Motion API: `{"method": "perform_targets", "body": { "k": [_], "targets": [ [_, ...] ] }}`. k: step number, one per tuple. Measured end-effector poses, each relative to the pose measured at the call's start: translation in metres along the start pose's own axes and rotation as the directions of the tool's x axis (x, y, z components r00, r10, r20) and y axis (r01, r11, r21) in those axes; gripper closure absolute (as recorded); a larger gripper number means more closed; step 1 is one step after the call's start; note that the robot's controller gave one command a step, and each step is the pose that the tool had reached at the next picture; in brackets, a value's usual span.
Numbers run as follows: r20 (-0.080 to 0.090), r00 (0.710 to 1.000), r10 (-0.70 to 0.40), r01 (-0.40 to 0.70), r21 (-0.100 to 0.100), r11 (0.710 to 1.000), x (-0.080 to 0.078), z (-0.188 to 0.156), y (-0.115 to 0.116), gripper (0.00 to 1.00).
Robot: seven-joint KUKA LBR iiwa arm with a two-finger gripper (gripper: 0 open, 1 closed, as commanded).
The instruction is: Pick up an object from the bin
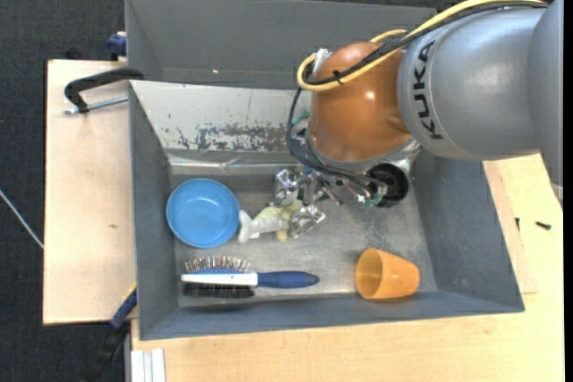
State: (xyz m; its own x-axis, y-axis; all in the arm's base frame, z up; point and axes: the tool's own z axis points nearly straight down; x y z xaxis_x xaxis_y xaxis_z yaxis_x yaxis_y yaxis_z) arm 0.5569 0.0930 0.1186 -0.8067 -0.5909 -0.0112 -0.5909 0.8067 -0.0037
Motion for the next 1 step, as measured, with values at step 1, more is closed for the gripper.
{"method": "perform_targets", "body": {
  "k": [1],
  "targets": [
    [0.002, 1.000, 0.001, -0.001, 0.001, 1.000, -0.0039, -0.0593, -0.0007, 1.00]
  ]
}}
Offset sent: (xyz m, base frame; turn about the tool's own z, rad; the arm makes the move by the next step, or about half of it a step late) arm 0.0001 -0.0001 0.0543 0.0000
